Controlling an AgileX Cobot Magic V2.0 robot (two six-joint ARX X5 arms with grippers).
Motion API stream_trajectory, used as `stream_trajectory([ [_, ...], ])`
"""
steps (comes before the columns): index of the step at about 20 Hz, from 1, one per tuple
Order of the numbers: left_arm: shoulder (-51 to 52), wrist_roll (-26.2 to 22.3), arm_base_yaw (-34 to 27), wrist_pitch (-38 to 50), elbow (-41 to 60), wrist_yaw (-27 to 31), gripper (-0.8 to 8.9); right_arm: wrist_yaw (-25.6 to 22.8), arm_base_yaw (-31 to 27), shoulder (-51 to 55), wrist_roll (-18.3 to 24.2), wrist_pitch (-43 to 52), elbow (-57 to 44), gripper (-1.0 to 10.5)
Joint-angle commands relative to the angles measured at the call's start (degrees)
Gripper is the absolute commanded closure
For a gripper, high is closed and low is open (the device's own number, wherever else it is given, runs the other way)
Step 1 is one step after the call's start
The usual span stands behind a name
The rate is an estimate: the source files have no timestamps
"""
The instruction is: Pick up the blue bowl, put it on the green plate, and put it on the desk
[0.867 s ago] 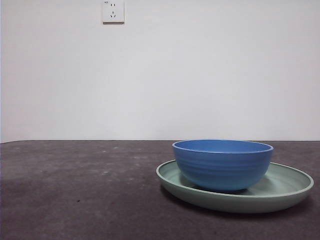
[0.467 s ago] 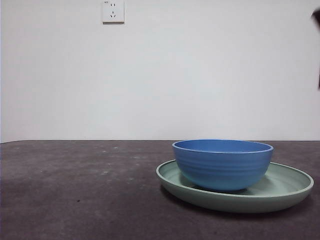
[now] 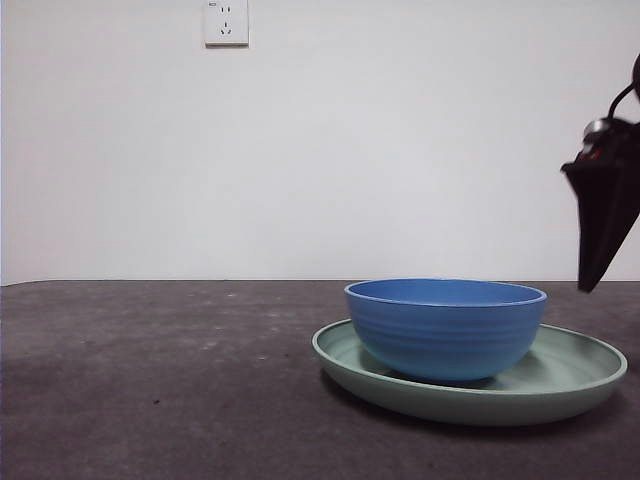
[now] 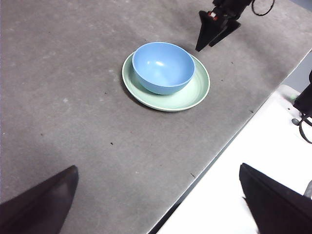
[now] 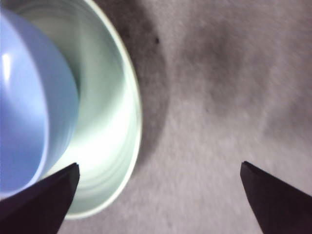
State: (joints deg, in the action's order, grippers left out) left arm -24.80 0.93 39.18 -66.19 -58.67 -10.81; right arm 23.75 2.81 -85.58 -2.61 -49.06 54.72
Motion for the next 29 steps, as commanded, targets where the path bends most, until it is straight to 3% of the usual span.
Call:
stream_trajectory([
  [1,-0.2,-0.5,0.3,0.7,-0.3,0.0,2.83,0.0,1.4,-2.5,1.6,1.7,1.0,5.4],
  [6,-0.2,-0.5,0.3,0.7,-0.3,0.0,2.83,-0.1,4.3,-5.1,1.1,5.2,1.0,6.1],
  [10,-0.2,-0.5,0.3,0.7,-0.3,0.0,2.83,-0.3,5.7,-5.8,-0.7,8.6,1.0,7.5],
  [17,-0.2,-0.5,0.3,0.7,-0.3,0.0,2.83,0.3,5.8,-8.5,-2.8,9.9,1.0,7.6],
  [21,-0.2,-0.5,0.3,0.5,-0.3,0.0,2.83,0.4,5.8,-9.6,-3.0,9.9,1.0,9.2],
  [25,-0.2,-0.5,0.3,0.5,-0.3,0.0,2.83,0.5,5.8,-9.6,-4.4,10.0,1.0,9.4],
  [29,-0.2,-0.5,0.3,1.1,-0.3,0.0,2.83,6.4,5.8,-9.5,-5.6,9.7,3.0,9.4],
])
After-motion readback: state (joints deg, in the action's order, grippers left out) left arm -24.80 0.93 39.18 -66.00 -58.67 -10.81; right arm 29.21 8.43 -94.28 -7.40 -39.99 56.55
